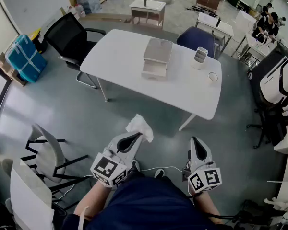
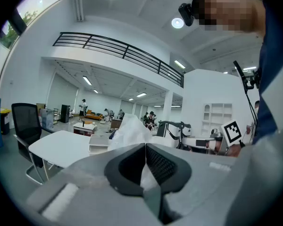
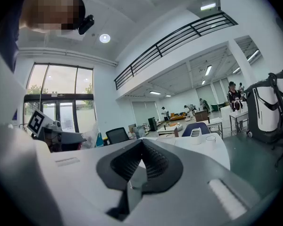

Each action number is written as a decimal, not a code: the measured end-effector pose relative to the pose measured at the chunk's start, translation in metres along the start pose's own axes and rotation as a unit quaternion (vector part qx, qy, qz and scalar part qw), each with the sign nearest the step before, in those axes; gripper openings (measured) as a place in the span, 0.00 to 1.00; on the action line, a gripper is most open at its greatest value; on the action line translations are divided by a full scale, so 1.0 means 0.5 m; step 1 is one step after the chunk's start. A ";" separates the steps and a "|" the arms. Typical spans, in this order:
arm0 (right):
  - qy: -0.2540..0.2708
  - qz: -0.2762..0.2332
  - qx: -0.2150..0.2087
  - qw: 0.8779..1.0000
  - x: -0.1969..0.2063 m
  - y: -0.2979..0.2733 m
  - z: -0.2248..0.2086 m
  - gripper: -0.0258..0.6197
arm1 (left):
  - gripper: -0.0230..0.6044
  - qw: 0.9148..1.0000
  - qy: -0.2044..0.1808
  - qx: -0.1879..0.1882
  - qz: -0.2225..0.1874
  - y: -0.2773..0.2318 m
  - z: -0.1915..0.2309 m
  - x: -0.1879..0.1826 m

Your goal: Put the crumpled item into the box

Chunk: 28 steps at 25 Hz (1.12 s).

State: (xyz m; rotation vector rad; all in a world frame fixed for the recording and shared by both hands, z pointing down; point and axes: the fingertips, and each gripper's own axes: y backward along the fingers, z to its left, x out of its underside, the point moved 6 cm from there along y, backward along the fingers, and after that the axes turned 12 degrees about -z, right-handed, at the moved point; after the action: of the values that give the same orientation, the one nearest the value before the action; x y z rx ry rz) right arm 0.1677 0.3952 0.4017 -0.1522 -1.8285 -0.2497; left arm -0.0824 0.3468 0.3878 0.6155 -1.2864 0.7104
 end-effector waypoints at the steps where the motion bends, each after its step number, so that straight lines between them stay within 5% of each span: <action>1: 0.001 0.000 0.001 1.000 0.002 -0.003 0.003 0.04 | 0.05 1.000 0.000 0.001 0.000 0.001 0.005 0.000; 28: 0.039 0.019 0.040 0.998 0.042 -0.119 0.156 0.04 | 0.05 0.999 0.034 0.027 -0.009 0.087 0.218 -0.004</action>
State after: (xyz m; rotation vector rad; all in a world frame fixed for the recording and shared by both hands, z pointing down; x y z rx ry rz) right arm 0.0755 0.3565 0.3965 -0.1197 -1.7533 -0.1528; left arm -0.1848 0.2925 0.4064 0.6414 -1.2000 0.7477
